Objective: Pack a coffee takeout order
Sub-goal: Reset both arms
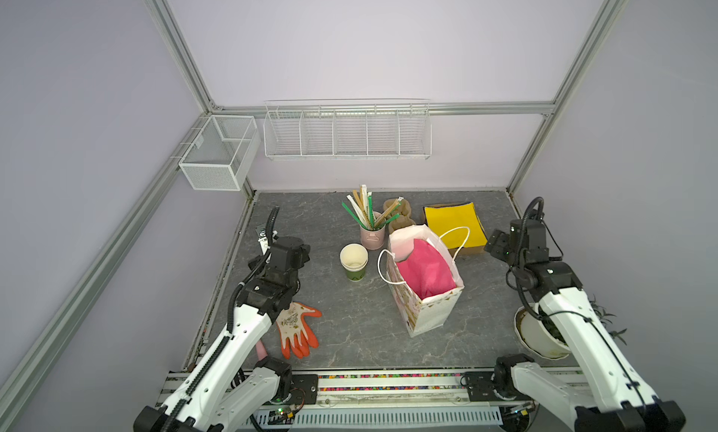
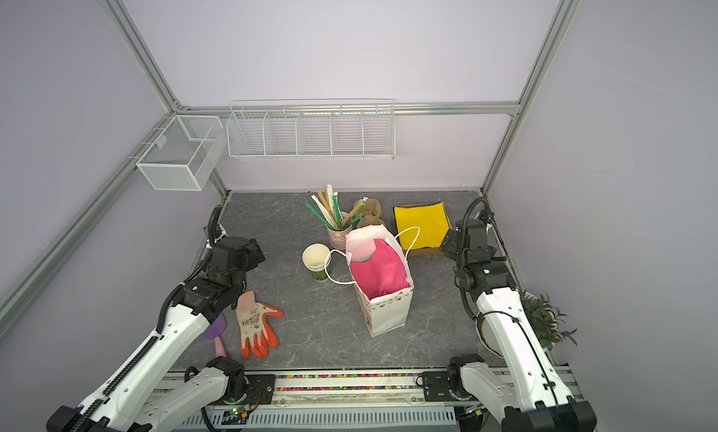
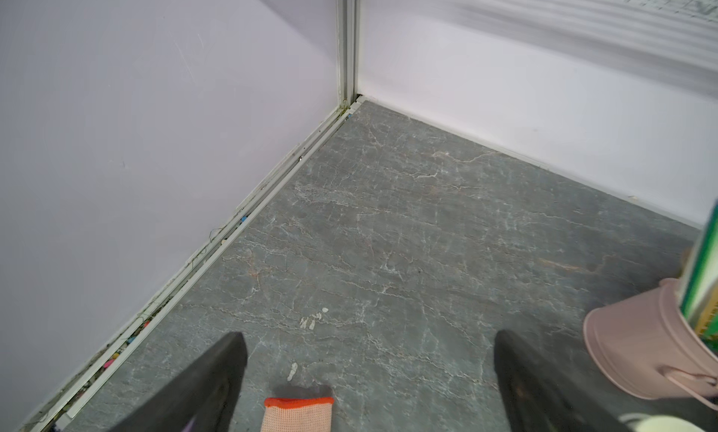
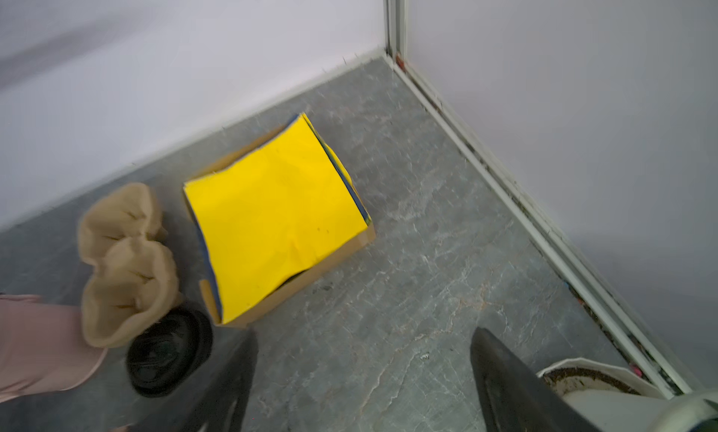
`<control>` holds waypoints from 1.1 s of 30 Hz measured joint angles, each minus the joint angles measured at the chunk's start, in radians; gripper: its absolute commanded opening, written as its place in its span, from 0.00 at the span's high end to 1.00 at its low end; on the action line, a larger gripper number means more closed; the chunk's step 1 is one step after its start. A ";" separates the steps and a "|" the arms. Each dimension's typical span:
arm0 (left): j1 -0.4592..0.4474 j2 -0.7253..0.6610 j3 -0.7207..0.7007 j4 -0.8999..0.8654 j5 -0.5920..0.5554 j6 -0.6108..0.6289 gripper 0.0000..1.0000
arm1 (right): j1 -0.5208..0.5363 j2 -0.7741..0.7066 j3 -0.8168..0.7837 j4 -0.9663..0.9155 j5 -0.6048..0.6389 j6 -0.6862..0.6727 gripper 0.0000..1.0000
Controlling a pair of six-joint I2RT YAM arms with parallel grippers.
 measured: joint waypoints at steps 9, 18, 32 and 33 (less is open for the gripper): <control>0.146 0.114 -0.125 0.266 0.031 0.052 0.01 | -0.040 0.131 -0.220 0.338 0.047 -0.141 0.11; 0.206 0.238 -0.277 0.564 0.084 0.192 0.01 | -0.046 0.244 -0.467 0.797 0.031 -0.340 0.11; 0.269 0.475 -0.381 1.090 0.174 0.334 0.02 | -0.076 0.485 -0.578 1.362 -0.108 -0.446 0.12; 0.272 0.507 -0.389 1.149 0.187 0.346 0.02 | -0.076 0.487 -0.582 1.366 -0.112 -0.447 0.12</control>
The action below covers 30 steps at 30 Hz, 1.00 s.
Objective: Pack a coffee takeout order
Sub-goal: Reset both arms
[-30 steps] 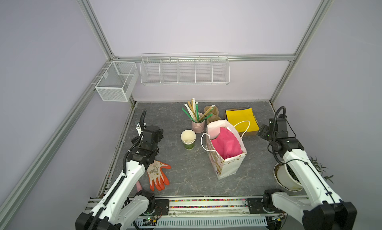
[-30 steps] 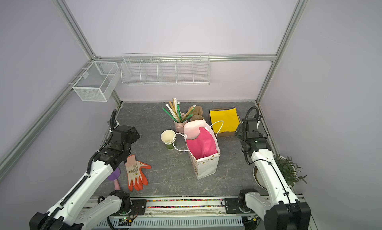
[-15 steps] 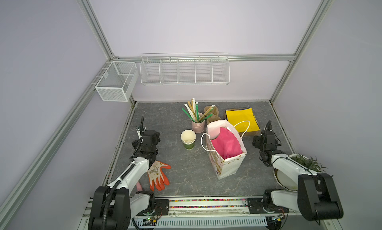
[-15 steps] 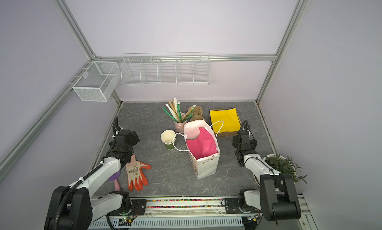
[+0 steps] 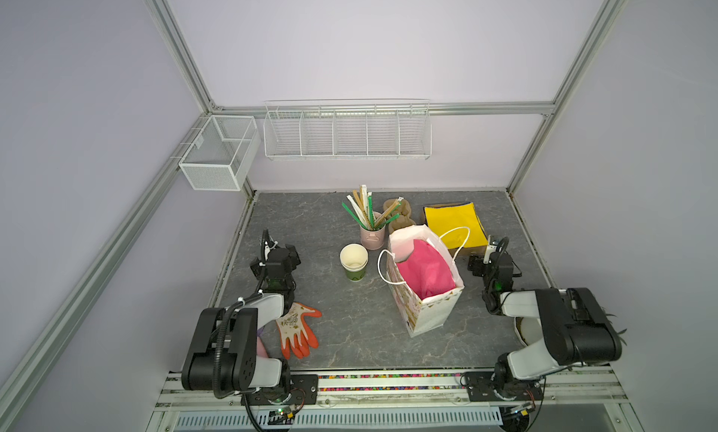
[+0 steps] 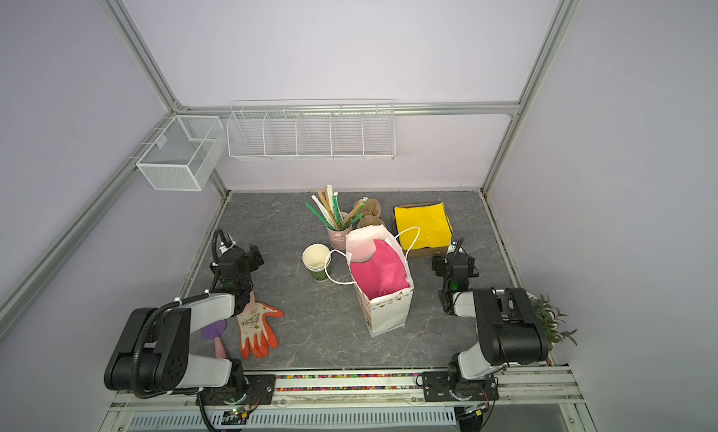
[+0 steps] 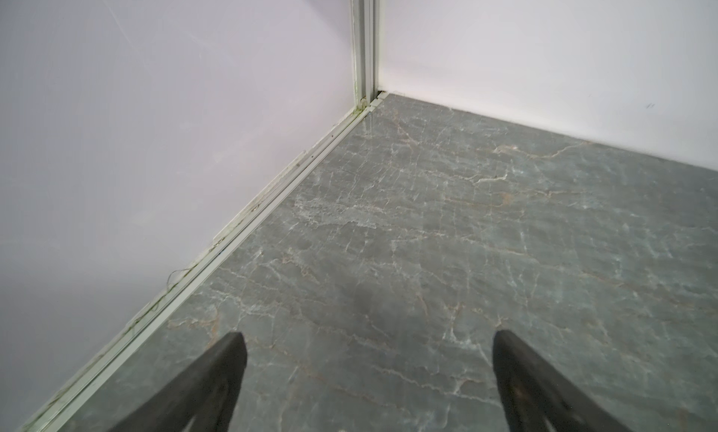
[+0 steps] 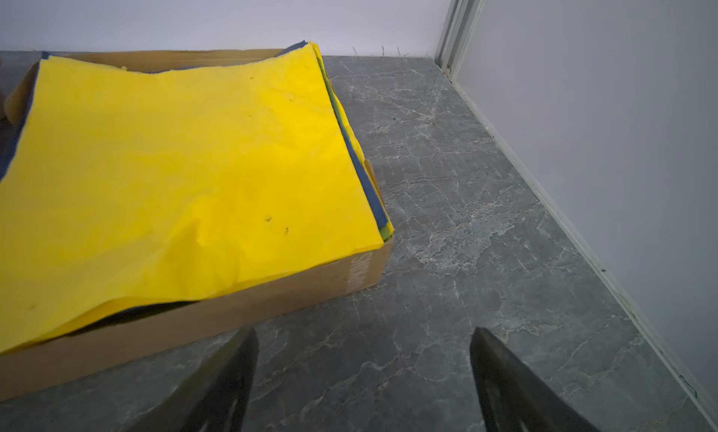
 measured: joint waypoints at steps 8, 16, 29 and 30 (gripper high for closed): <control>0.008 0.079 -0.019 0.126 0.060 0.038 0.02 | -0.001 -0.001 -0.002 0.057 -0.008 -0.002 0.12; 0.007 0.080 -0.024 0.170 0.061 0.051 0.02 | -0.001 -0.001 -0.002 0.061 -0.008 -0.002 0.12; 0.006 0.082 -0.027 0.215 0.061 0.060 0.02 | -0.001 -0.001 -0.002 0.064 -0.008 -0.002 0.12; 0.006 0.082 -0.027 0.215 0.061 0.060 0.02 | -0.001 -0.001 -0.002 0.064 -0.008 -0.002 0.12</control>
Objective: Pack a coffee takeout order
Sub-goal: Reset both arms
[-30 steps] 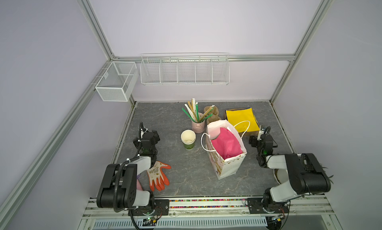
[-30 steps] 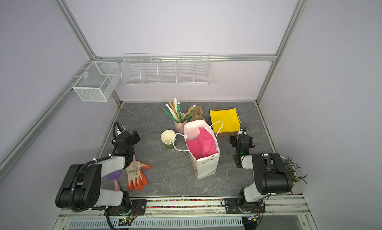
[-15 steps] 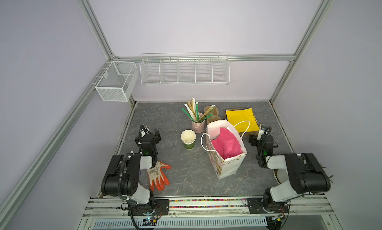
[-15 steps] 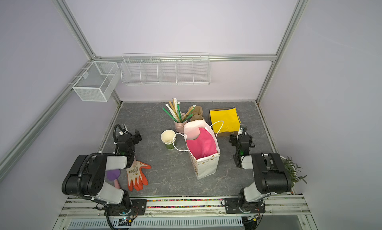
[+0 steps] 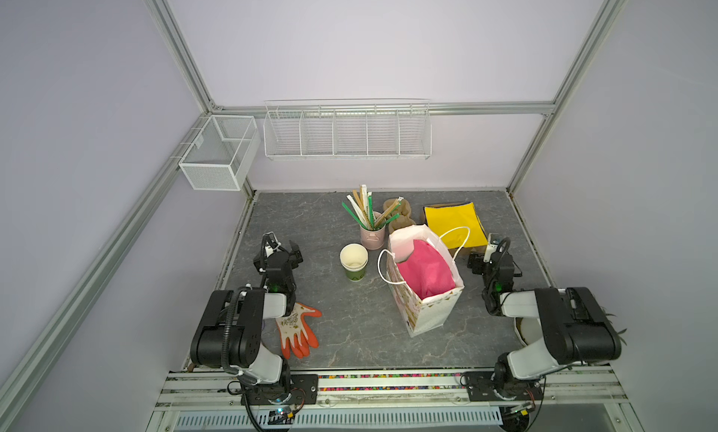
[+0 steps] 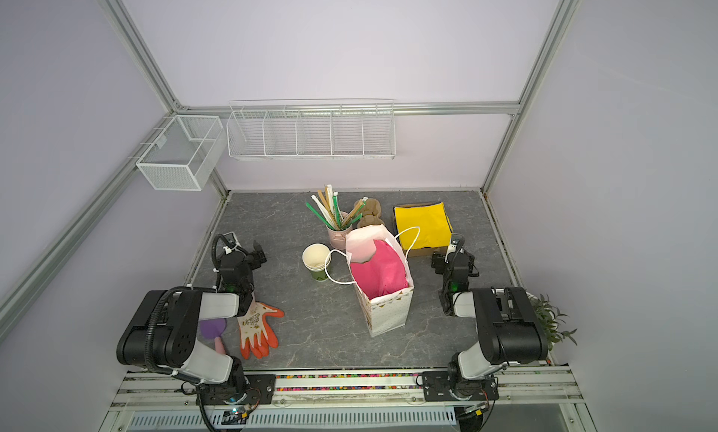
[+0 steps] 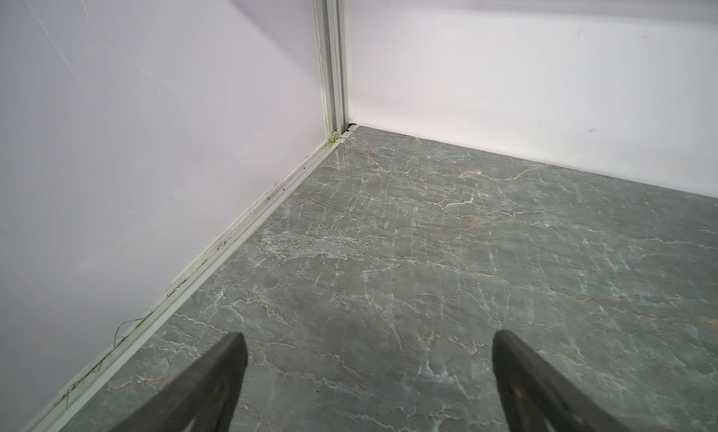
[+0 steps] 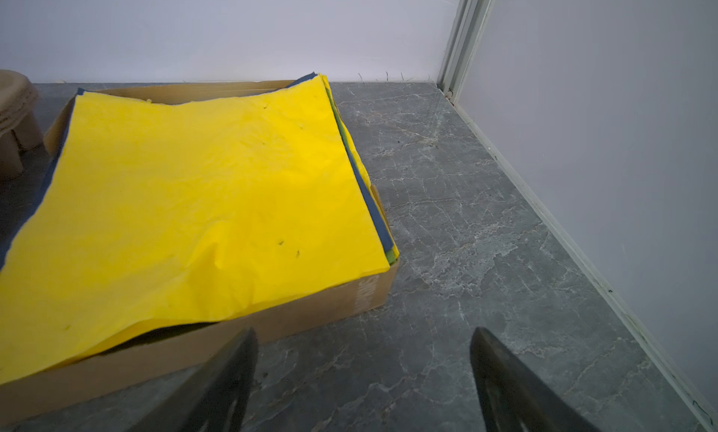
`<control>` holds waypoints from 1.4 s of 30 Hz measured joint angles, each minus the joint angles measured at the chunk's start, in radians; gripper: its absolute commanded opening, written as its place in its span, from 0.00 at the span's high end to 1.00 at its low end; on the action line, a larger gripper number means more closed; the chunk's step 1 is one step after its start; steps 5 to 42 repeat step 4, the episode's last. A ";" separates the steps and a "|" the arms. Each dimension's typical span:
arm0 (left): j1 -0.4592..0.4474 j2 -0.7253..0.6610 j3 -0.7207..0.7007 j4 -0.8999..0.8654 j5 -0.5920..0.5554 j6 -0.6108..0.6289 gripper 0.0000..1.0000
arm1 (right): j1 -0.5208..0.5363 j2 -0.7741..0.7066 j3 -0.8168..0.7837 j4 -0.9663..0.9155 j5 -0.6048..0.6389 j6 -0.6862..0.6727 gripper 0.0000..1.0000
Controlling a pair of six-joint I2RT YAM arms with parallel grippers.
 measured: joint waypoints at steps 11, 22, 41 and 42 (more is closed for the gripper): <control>0.000 0.000 0.000 0.002 0.000 0.000 0.02 | 0.000 0.000 0.000 0.000 0.000 0.000 0.11; 0.000 0.000 0.000 0.002 0.000 0.000 0.02 | 0.000 0.000 0.000 0.000 0.000 0.000 0.11; 0.000 0.000 0.000 0.002 0.000 0.000 0.02 | 0.000 0.000 0.000 0.000 0.000 0.000 0.11; 0.000 0.000 0.000 0.002 0.000 0.000 0.02 | 0.000 0.000 0.000 0.000 0.000 0.000 0.11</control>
